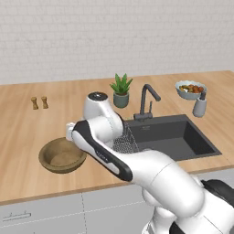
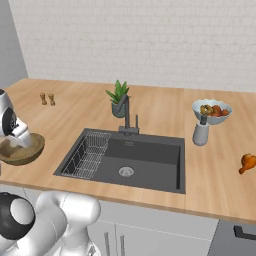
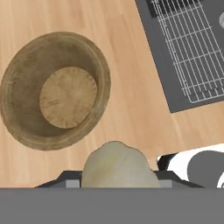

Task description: Pick the garlic from the sink and place it in the bowl. Then pick the bowl and place it in the microwave. Then close the microwave door and press the start button.

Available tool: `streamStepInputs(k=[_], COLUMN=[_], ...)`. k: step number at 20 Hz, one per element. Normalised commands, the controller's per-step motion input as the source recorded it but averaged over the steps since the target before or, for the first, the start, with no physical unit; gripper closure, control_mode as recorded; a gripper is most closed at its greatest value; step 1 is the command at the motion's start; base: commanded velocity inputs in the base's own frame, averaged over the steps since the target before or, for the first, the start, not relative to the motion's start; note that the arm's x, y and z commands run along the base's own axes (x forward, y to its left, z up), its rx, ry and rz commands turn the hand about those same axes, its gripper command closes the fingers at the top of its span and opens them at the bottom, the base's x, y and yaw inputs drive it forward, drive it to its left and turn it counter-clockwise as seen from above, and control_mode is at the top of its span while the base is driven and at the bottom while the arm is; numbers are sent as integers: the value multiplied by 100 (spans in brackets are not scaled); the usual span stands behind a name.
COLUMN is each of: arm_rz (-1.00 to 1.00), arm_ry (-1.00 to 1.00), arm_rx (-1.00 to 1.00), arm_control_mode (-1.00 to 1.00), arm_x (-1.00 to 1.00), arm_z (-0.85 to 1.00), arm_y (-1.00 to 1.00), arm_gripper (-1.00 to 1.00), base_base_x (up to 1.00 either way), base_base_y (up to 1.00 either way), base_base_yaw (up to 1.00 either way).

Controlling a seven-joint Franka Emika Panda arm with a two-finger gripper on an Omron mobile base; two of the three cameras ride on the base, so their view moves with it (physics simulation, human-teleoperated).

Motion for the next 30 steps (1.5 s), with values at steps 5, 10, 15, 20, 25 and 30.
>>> streamStepInputs(k=[5,10,15,20,25,30], arm_rz=[0,0,-1,0,-2,-4], arm_ry=[8,8,8,7,5,0], arm_rx=[-4,-4,-1,-1,0,0], arm_control_mode=[-100,-100,-100,-100,-100,-100], arm_x=[34,34,29,29,12,0], arm_z=[-43,-28,-15,-24,-34,-37], arm_y=[12,25,29,28,14,2], arm_gripper=[100,100,100,100,100,100], base_base_x=[0,0,0,0,0,0], base_base_y=[0,0,0,0,0,0], base_base_yaw=[0,0,0,0,0,0])
